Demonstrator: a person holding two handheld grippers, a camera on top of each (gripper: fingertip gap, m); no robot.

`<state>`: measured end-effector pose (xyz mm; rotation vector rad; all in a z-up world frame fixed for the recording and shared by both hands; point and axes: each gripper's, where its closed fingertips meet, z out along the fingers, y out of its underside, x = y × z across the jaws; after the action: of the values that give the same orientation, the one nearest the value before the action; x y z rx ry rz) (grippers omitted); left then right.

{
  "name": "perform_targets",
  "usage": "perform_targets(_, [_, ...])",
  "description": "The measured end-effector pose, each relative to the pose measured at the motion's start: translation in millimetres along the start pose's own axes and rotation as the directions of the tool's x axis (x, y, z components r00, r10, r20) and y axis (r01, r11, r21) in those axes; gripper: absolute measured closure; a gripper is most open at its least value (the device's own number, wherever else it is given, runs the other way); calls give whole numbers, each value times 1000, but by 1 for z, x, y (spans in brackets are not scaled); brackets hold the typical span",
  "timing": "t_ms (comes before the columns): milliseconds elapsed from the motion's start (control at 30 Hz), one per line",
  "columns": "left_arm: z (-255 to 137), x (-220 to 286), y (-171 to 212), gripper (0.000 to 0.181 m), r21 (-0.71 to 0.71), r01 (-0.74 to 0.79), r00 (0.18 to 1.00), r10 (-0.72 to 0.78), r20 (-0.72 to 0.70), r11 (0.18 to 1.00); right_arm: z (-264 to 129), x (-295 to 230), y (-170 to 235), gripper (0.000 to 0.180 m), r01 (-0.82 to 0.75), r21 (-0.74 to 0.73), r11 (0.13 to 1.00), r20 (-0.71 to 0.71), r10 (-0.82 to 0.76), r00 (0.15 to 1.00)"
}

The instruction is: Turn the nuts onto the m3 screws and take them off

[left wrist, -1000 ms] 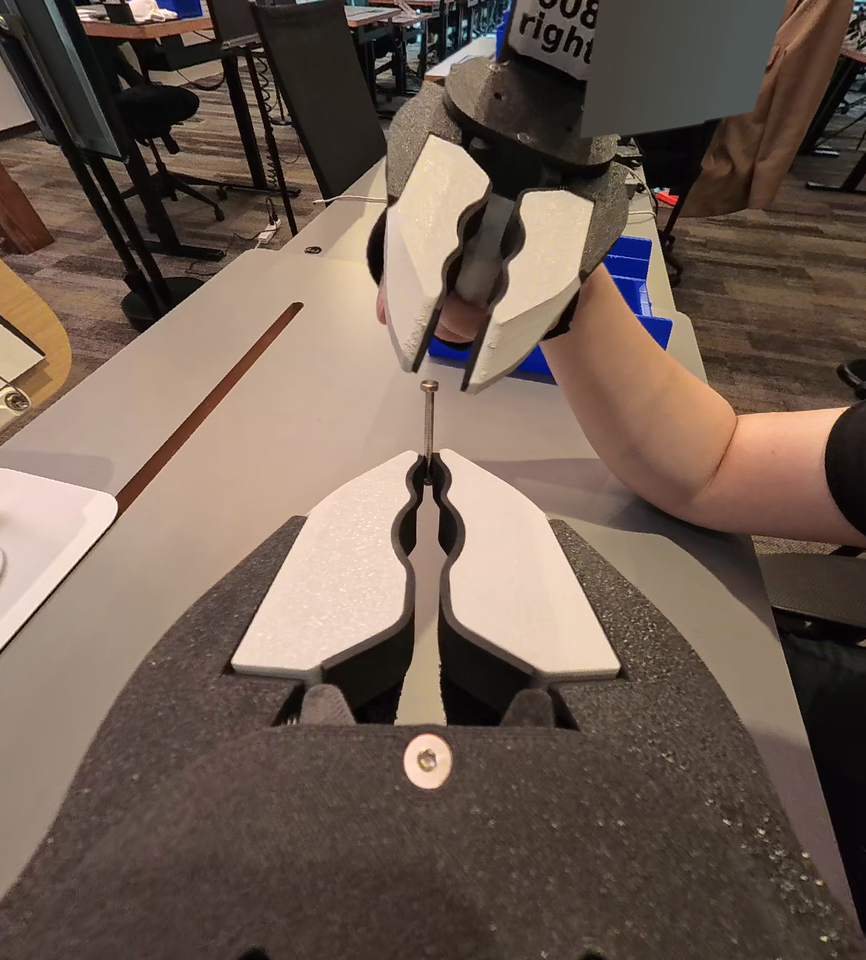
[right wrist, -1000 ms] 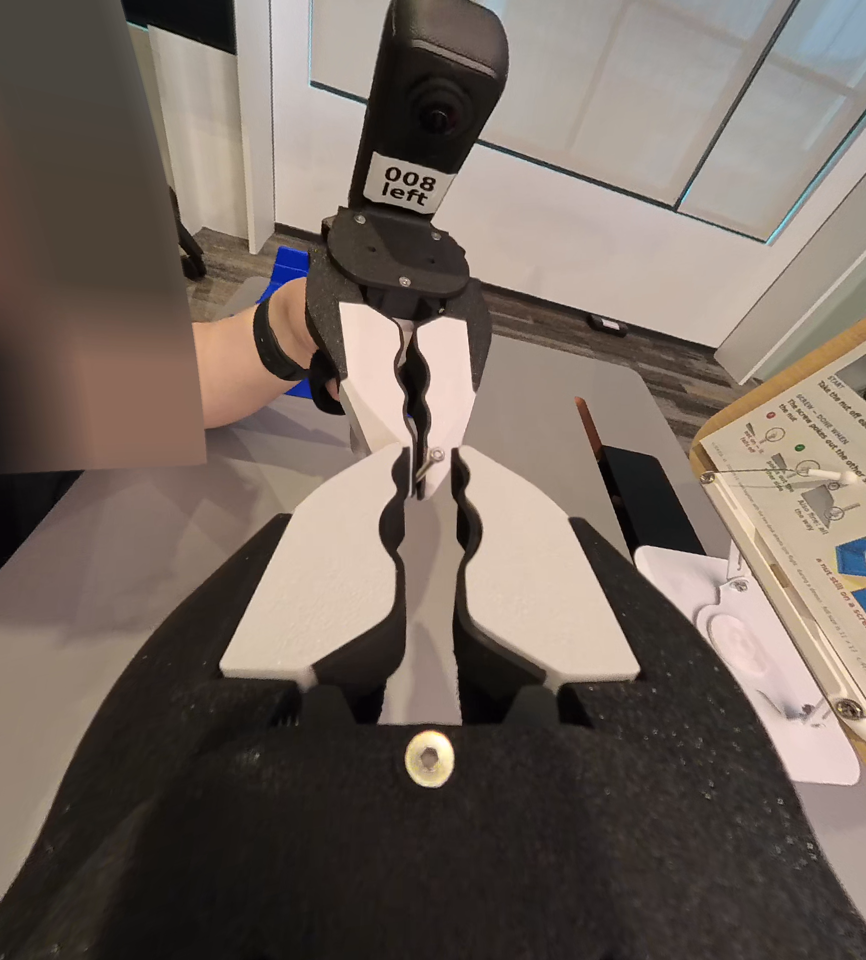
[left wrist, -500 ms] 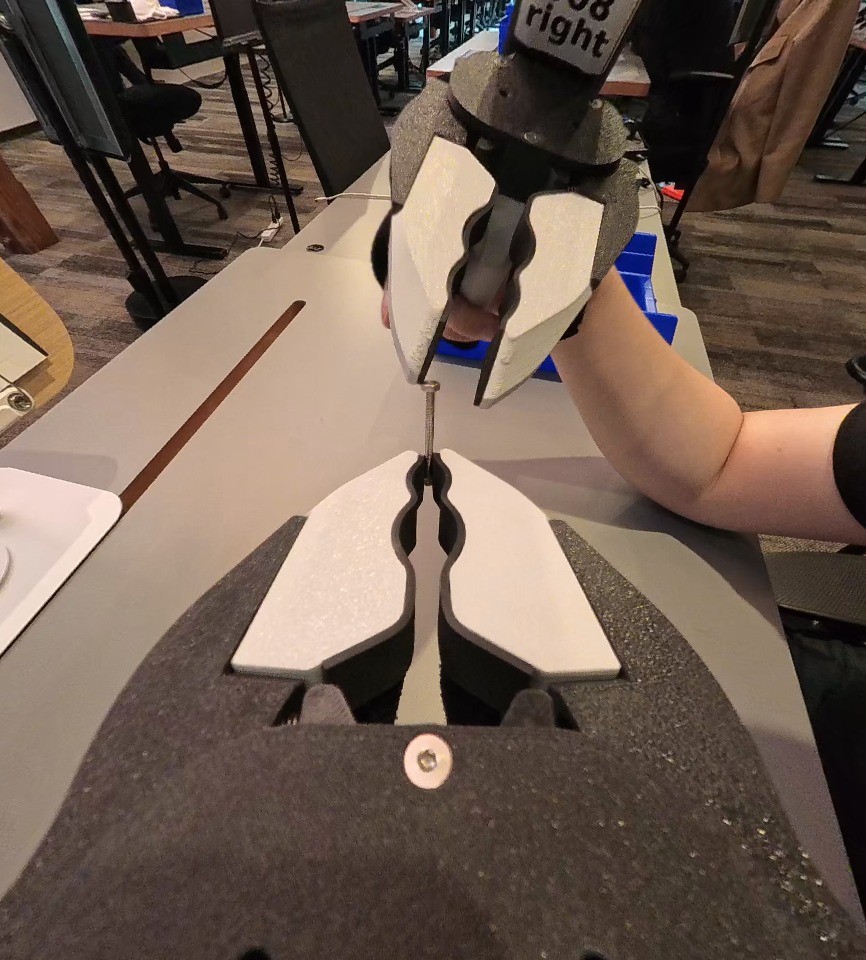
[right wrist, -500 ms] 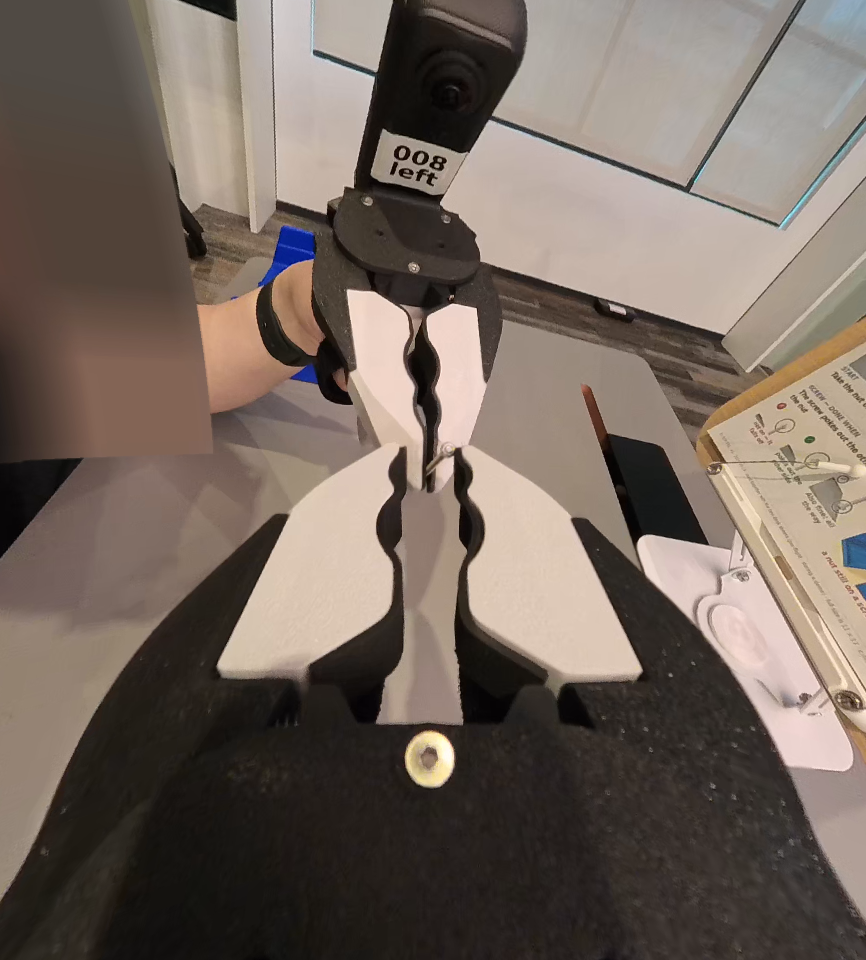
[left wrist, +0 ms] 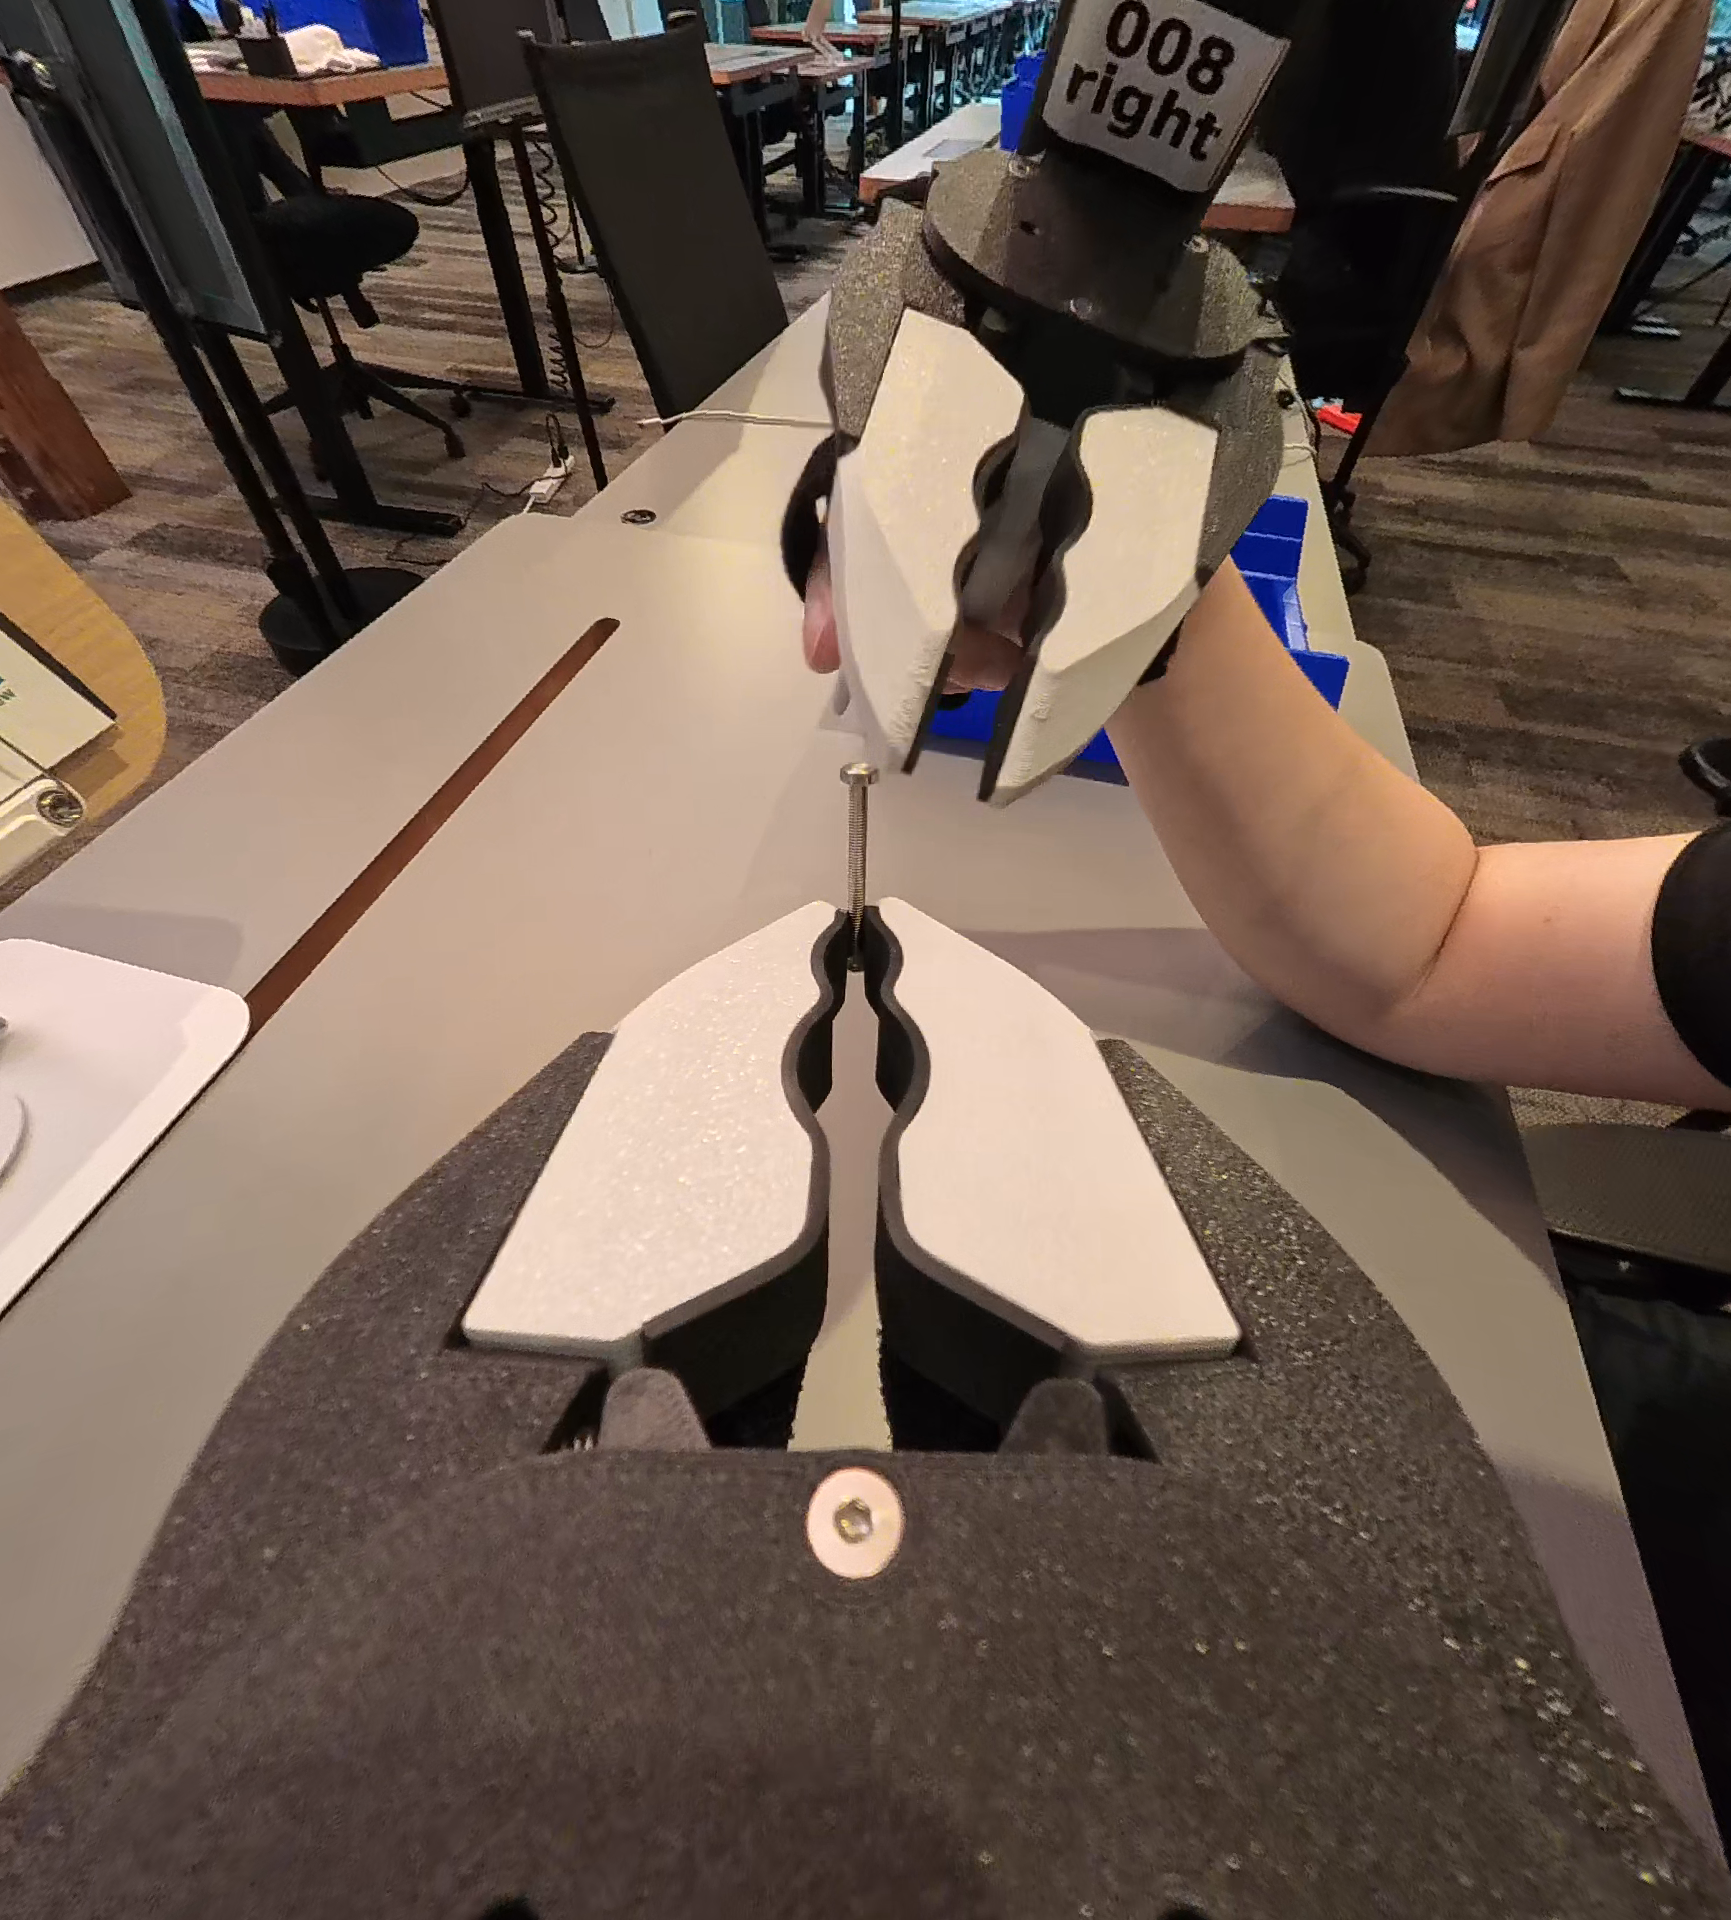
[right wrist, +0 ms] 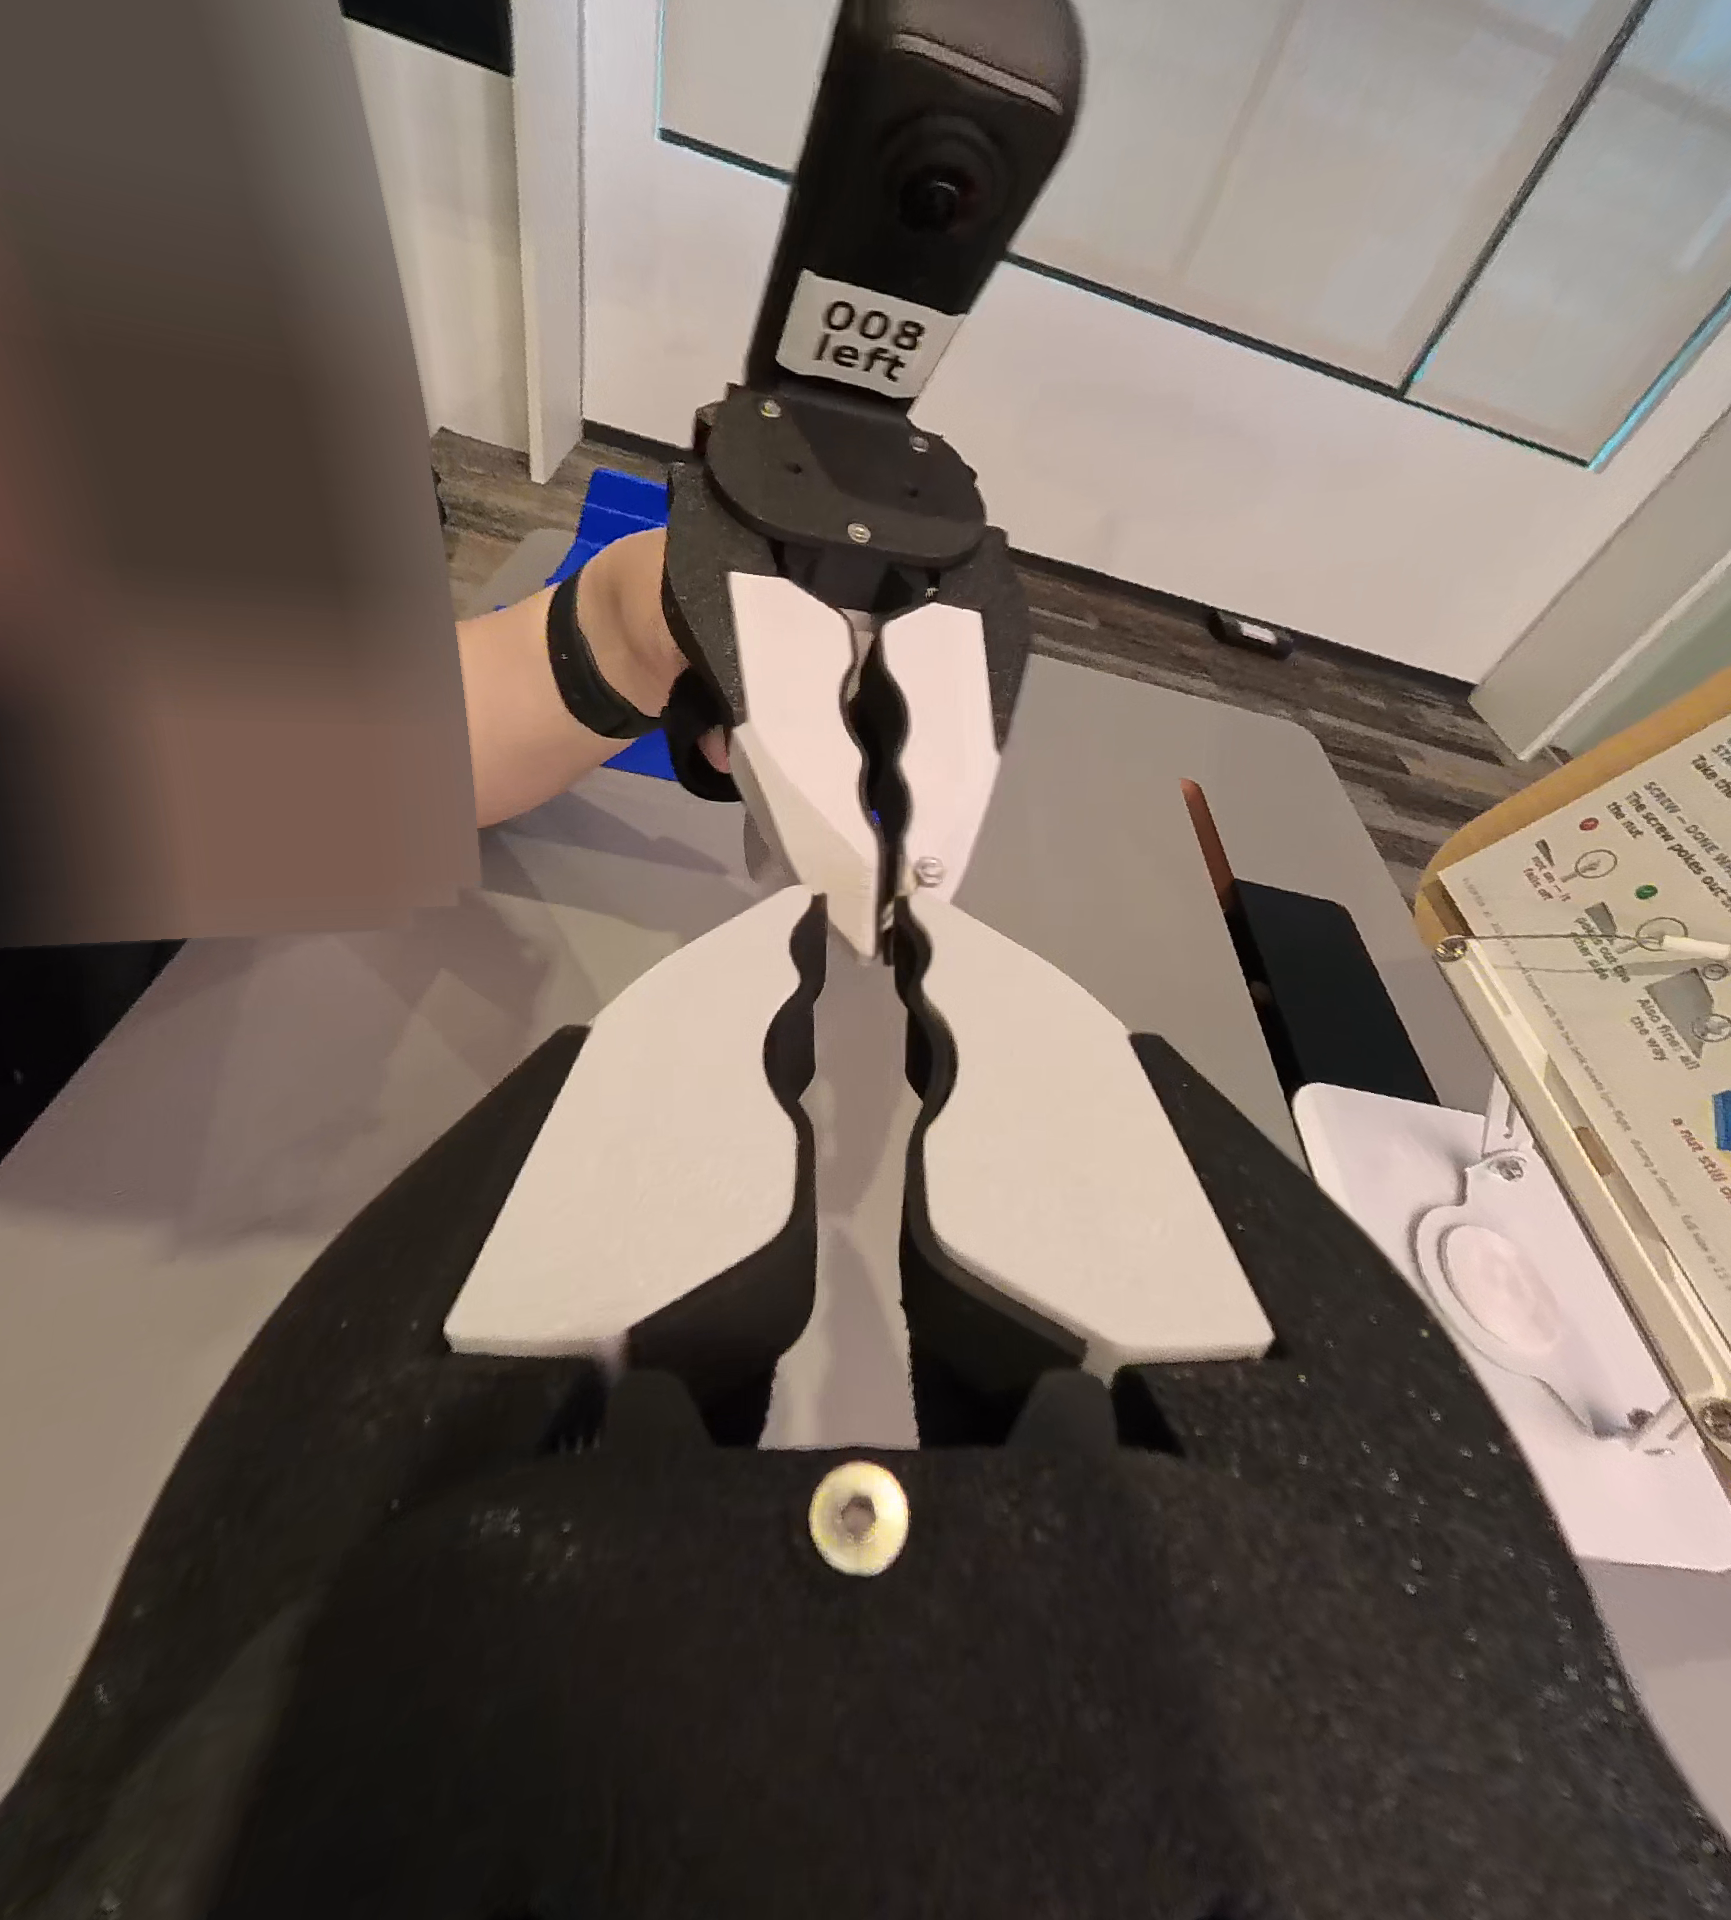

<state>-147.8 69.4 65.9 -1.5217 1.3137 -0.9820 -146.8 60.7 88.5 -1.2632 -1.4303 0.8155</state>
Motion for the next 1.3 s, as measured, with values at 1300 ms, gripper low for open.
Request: perform_targets(1300, [-1,3,-5,179,23,-9,1000,9,-2,1000,1,7,-12,162,20,41,999,-67,-17,998])
